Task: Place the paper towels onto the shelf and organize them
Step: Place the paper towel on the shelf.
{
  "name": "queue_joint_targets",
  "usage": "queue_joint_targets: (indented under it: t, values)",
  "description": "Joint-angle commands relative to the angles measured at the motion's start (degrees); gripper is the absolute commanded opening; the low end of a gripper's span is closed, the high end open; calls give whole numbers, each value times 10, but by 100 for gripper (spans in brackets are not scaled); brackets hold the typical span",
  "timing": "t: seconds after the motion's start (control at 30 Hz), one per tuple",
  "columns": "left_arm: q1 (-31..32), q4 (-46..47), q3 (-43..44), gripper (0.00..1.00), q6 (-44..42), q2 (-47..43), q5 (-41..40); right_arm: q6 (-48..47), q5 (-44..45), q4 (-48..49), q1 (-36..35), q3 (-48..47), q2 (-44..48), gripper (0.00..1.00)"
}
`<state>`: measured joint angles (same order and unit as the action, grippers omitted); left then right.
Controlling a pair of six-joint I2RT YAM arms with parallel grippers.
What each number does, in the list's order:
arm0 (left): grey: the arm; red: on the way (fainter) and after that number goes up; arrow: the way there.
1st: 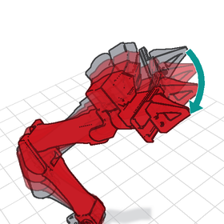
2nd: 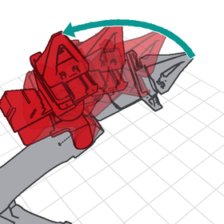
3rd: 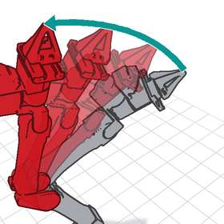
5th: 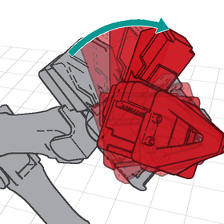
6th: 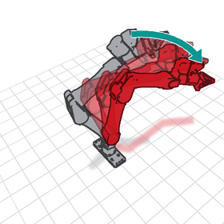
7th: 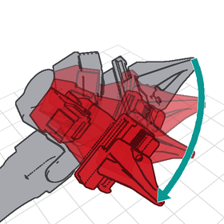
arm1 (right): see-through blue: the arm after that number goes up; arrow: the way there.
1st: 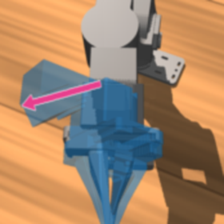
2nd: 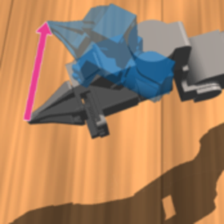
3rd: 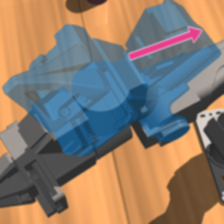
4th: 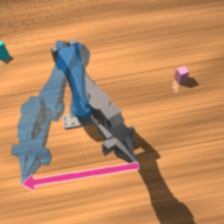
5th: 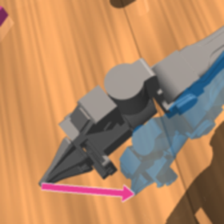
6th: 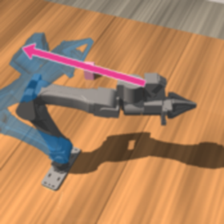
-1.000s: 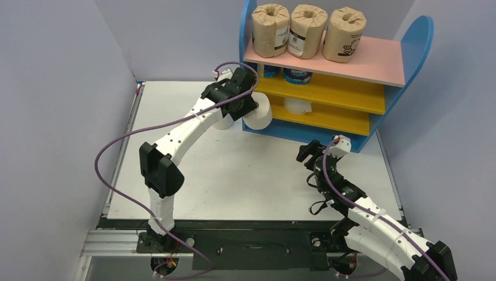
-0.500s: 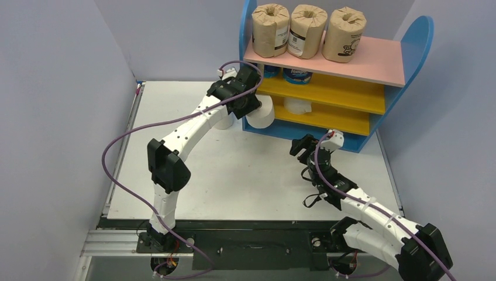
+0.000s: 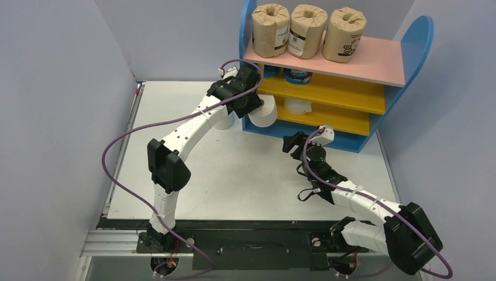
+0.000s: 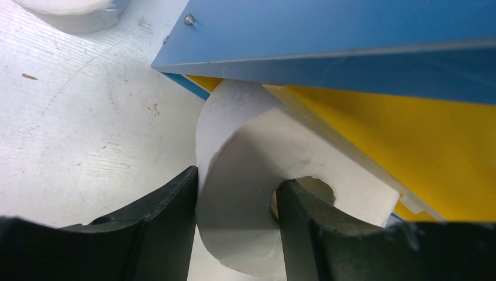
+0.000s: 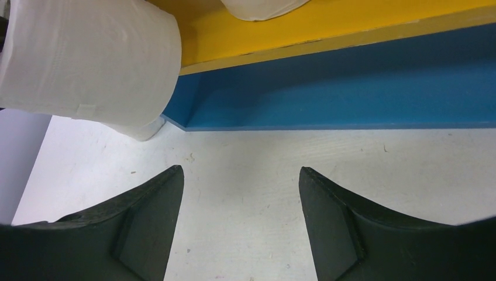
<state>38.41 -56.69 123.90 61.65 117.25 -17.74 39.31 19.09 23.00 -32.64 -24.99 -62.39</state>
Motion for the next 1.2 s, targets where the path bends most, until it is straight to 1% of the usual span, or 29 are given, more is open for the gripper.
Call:
queue_joint_targets:
  t: [0.0,0.2,0.33,0.47,0.6,0.87,1.17]
  values:
    - [-1,62,5,45,7,-20,12,-35,-16,117,0,-5,-35,68]
    - [3,72,7,48,1,-28,17,-64,-2,208,-17,-15,-105,69]
    - [4,69,6,52,-4,-29,12,-82,18,227,-27,-43,-141,69]
    - [4,72,3,53,-6,-29,13,-92,16,252,-34,-70,-179,69]
    - [4,74,3,53,-6,-29,16,-96,12,257,-42,-103,-208,68]
    - [5,80,-9,54,-12,-41,23,-76,12,271,-48,-149,-256,67]
    - [5,93,-37,54,-22,-69,26,-60,44,256,-49,-197,-301,65]
